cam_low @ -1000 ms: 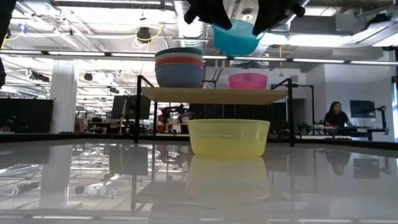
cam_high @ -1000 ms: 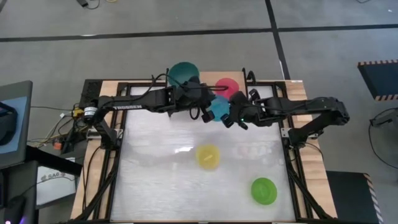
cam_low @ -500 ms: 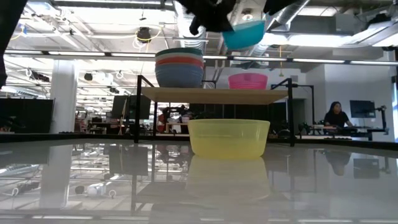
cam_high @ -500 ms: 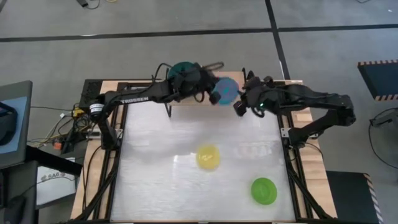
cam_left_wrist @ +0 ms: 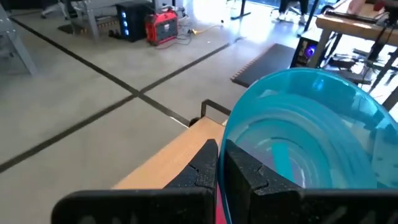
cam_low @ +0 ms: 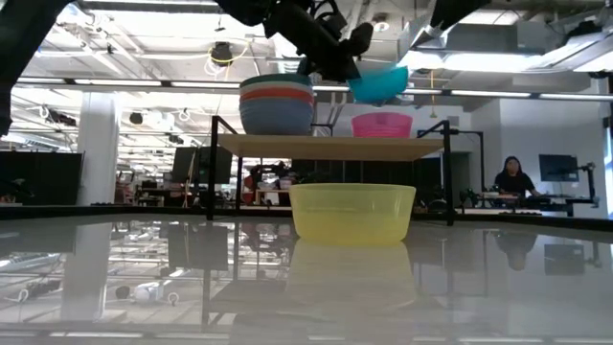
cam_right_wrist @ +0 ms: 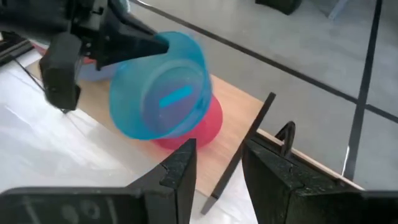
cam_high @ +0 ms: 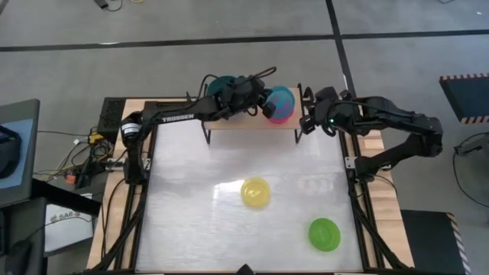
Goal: Place and stack bowls onto a shelf
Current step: Stack the light blue bowl on top of the red bowl on the shelf
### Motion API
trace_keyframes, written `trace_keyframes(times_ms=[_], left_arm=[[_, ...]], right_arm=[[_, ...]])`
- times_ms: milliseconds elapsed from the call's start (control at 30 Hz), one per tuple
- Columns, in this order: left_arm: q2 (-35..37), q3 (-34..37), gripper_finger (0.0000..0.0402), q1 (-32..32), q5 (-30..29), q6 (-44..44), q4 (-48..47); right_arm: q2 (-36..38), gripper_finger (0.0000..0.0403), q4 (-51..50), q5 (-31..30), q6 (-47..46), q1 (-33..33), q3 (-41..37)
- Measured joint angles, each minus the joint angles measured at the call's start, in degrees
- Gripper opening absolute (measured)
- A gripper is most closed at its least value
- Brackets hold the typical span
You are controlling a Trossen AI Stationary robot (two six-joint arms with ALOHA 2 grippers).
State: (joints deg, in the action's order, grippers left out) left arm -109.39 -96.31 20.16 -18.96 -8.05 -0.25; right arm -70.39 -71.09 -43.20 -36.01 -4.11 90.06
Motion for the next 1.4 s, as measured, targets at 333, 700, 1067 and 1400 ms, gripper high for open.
trace_keyframes(times_ms=[333, 700, 1067, 1400], left_arm=[[-1.07, 0.02, 0.0, 0.2, -2.3, 2.46, 1.61], [-2.72, 0.06, 0.0, -0.02, -2.32, 6.58, 1.27], [-3.29, 0.07, 0.0038, -0.02, 1.79, 9.37, 0.64], [-1.65, 0.1, 0.0131, -0.04, -2.74, 10.07, -0.52]], right_arm=[[0.28, 0.0155, -0.72, 0.42, 0.04, -0.5, -0.02], [0.28, 0.0155, -1.01, 1.31, 0.02, -0.56, -0.02], [0.28, 0.0155, -0.98, 1.95, -0.15, -0.51, -0.02], [-0.38, 0.0155, -0.35, 1.88, -0.21, -1.91, -0.08]])
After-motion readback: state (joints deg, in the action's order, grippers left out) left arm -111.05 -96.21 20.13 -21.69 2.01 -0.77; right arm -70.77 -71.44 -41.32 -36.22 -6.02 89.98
